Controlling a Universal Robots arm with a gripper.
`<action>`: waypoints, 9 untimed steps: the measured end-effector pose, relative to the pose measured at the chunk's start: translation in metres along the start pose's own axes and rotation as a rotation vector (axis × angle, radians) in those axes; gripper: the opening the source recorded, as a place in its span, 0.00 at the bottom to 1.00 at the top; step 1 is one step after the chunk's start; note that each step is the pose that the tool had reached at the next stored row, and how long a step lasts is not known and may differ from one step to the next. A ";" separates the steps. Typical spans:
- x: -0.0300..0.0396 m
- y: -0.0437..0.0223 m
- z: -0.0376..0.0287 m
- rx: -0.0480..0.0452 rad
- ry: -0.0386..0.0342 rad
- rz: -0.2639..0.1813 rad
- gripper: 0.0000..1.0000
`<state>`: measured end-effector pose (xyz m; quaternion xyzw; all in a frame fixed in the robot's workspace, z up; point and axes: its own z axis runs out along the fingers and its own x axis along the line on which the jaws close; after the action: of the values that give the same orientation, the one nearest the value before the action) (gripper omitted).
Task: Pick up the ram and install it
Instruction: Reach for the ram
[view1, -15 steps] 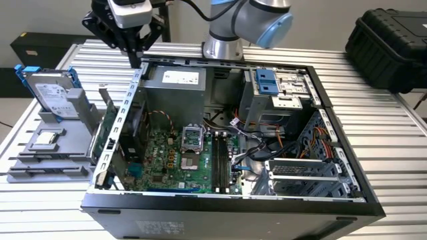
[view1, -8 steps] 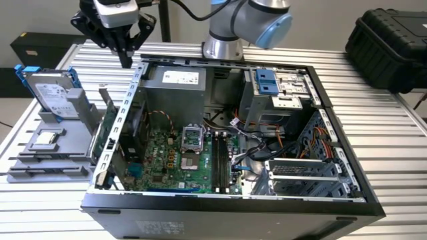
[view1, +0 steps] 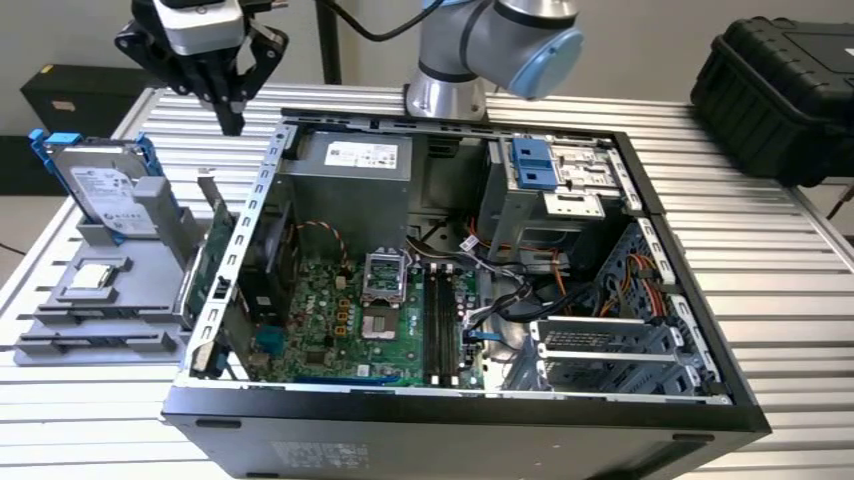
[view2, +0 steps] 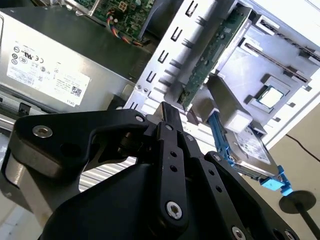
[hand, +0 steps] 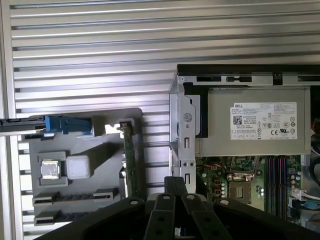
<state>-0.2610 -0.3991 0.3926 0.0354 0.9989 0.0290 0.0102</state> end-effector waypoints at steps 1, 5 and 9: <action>0.0025 -0.0002 -0.0001 -0.0001 0.0001 0.000 0.00; 0.0108 -0.0008 -0.0003 -0.0007 0.0001 0.000 0.00; 0.0186 -0.0013 -0.0004 -0.0011 0.0001 0.000 0.00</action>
<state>-0.2797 -0.3991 0.3926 0.0354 0.9989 0.0295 0.0102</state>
